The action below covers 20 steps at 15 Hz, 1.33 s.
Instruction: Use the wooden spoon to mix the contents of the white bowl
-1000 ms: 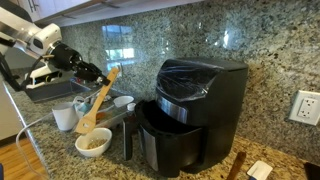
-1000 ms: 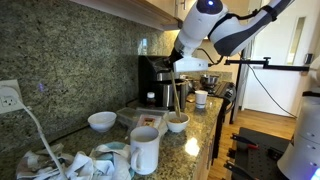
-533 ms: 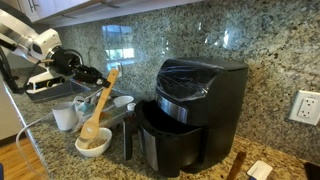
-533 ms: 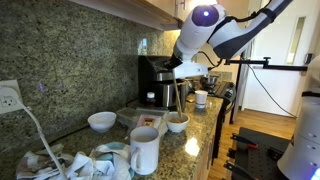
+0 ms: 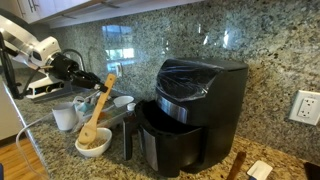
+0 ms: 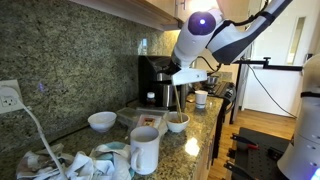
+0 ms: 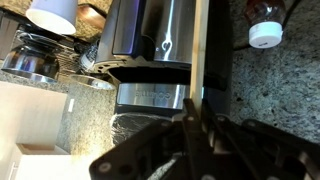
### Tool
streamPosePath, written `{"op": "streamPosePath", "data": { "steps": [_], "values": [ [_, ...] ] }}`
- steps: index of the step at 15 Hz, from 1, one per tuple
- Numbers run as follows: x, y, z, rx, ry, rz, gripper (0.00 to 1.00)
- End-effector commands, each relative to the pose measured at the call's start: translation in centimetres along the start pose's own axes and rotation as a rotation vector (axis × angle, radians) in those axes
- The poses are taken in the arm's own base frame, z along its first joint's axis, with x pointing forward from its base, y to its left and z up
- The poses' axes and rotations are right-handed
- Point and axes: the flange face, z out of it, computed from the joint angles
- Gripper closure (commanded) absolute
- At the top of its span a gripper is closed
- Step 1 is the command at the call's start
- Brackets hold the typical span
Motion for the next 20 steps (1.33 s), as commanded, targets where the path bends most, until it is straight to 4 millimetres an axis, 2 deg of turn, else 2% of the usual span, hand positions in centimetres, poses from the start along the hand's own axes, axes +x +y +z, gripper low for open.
{"op": "streamPosePath", "data": {
  "steps": [1, 12, 20],
  "values": [
    [-0.2, -0.4, 0.1, -0.013, 0.024, 0.015, 0.95],
    [-0.8, -0.4, 0.6, -0.055, 0.058, -0.014, 0.95],
    [-2.2, -1.5, 0.7, -0.049, 0.101, -0.05, 0.95]
  ]
}}
